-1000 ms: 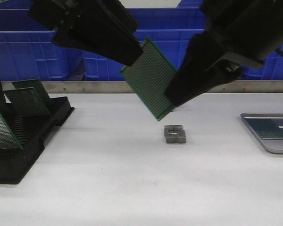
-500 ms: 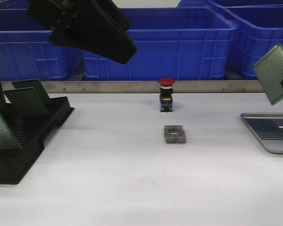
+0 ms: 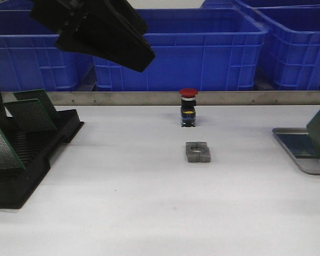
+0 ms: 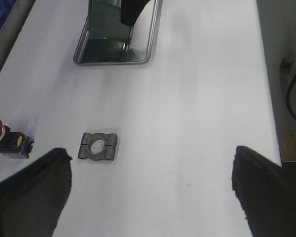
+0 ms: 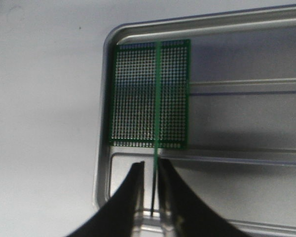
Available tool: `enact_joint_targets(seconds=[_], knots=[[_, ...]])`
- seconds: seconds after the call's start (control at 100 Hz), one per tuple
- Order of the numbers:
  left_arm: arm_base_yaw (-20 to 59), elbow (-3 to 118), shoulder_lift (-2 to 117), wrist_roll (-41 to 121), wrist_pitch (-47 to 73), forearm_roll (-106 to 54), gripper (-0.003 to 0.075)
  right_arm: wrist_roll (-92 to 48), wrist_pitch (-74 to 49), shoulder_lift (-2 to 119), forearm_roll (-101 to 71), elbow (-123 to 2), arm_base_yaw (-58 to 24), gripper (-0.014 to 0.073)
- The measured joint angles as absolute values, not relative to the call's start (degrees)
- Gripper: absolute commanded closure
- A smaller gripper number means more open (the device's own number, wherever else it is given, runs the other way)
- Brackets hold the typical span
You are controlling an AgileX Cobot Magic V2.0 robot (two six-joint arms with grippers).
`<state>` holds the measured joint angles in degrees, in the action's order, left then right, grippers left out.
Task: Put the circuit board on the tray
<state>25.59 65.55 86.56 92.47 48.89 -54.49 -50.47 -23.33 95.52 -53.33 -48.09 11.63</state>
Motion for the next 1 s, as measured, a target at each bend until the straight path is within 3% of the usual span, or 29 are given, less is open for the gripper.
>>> enact_joint_targets(seconds=[0.06, 0.13, 0.42, 0.53, 0.61, 0.73, 0.78, 0.84, 1.0], knots=[[25.59, 65.55, 86.56, 92.47, 48.89, -54.49, 0.0103, -50.47, -23.33, 95.75, -53.81, -48.09, 11.76, 0.0102], [25.59, 65.55, 86.56, 92.35, 48.89, -54.49, 0.0103, -50.47, -23.25, 95.75, -54.38, -48.09, 12.13, 0.0004], [25.59, 65.55, 86.56, 91.44, 48.89, -54.49, 0.0103, -50.47, -25.72, 89.79, -54.68, -48.09, 14.16, 0.0036], [25.59, 65.55, 86.56, 88.3, 48.42, -54.49, 0.0155, -50.57, -27.18, 85.51, -54.58, -47.87, 14.16, 0.0113], [25.55, 65.55, 86.44, 84.11, 46.2, -53.35, 0.0233, -50.57, -27.85, 81.61, -54.58, -47.13, 14.16, 0.0272], [24.24, 65.55, 85.48, 75.09, 42.07, -50.7, 0.0451, -50.57, -28.07, 75.67, -54.36, -45.34, 14.16, 0.0571], [23.06, 65.55, 84.74, 71.33, 41.52, -49.88, 0.0591, -50.57, -28.12, 73.1, -54.36, -44.46, 14.16, 0.0669], [21.09, 65.55, 84.04, 67.08, 41.38, -48.34, 0.0738, -50.68, -28.33, 69.77, -54.26, -43.18, 14.16, 0.0654], [14.57, 65.55, 81.73, 59.49, 43.94, -44.0, 0.0741, -51.23, -28.87, 61.94, -54.18, -40.79, 14.16, 0.0655]])
